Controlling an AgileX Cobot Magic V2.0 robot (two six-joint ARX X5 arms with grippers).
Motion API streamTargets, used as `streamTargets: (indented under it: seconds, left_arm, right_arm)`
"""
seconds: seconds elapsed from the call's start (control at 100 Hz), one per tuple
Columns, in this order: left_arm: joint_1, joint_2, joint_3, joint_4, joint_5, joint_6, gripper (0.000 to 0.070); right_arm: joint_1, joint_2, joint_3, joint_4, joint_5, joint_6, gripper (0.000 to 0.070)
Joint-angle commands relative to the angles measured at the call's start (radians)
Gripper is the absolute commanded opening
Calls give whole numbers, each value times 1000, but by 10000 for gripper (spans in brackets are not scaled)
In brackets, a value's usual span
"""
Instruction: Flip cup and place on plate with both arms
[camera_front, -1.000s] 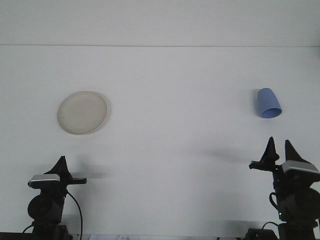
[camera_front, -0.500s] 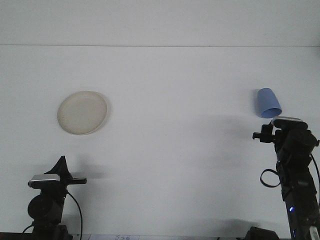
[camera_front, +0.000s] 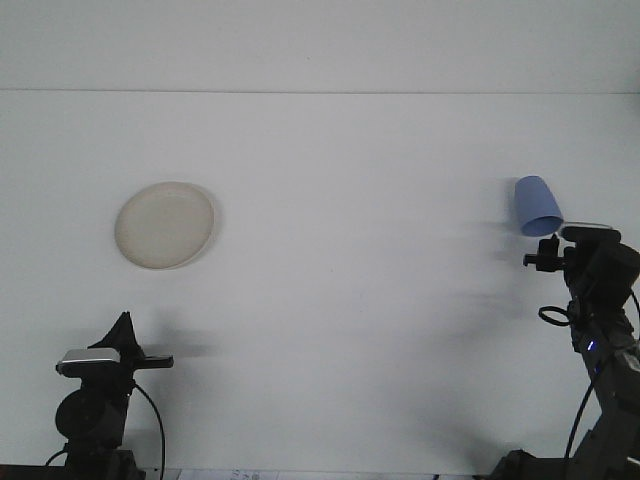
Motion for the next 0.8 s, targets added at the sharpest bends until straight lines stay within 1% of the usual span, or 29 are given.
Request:
streamTargets:
  seconds: [0.0,0.14,0.37,0.49,0.61,0.79]
  left_arm:
    - [0,-1,-19,11,-2,-2,15]
    - [0,-1,-19,11,-2,-2,15]
    - [0,-2,-19,11,-2,-2,15]
    - [0,-2,-19,11,-2,-2,15]
    - [0,-1,-19,11,-2,-2,15]
    - [0,-2,-19,11,-2,-2,15]
  right_arm:
    - [-12,55,8,66,-23,-1,419]
    - [-16,148,8,197,-66,0,419]
    - [-17,297,19,399,-70,8,419]
    - [-27,375,79,404,-95,8,419]
    - [-30,439,150,402,-103,8,419]
    - [-31,492,229,402,-169,7,413]
